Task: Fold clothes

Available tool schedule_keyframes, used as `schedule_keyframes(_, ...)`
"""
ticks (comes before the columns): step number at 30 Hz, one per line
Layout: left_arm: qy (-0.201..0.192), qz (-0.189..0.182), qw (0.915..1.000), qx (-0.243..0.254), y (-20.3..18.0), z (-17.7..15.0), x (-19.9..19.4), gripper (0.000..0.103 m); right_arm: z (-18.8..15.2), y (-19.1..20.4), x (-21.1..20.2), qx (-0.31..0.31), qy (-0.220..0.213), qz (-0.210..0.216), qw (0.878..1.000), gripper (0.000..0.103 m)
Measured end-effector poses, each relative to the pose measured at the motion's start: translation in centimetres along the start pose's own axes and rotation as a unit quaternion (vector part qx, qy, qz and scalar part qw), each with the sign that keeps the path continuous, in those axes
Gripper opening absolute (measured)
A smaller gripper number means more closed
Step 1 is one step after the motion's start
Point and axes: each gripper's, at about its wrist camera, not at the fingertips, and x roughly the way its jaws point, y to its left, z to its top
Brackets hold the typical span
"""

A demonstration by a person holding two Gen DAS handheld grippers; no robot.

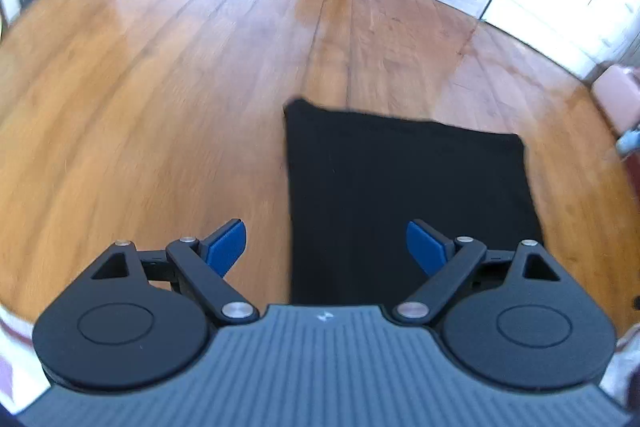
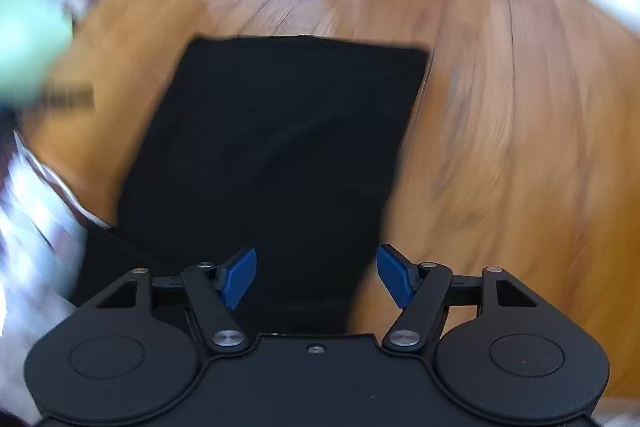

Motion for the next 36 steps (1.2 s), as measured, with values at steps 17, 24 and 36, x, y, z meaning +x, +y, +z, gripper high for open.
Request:
schedule_keyframes(17, 0.059, 0.001, 0.9974, 0.040, -1.9, 2.2, 15.1, 0.067, 8.9, -8.4, 14.3, 0.111, -0.116, -0.005, 0.987, 0.063)
schedule_keyframes(24, 0.070, -0.038, 0.9963, 0.032, -1.4, 3.8, 17.1, 0.067, 14.0, -11.0, 19.5, 0.197, -0.125, -0.054, 0.971, 0.064)
schedule_keyframes(36, 0.061, -0.031, 0.9927, 0.099, -6.4, 3.6, 17.7, 0.005, 13.7, -8.8, 18.9, 0.166, -0.176, -0.092, 0.966, 0.006)
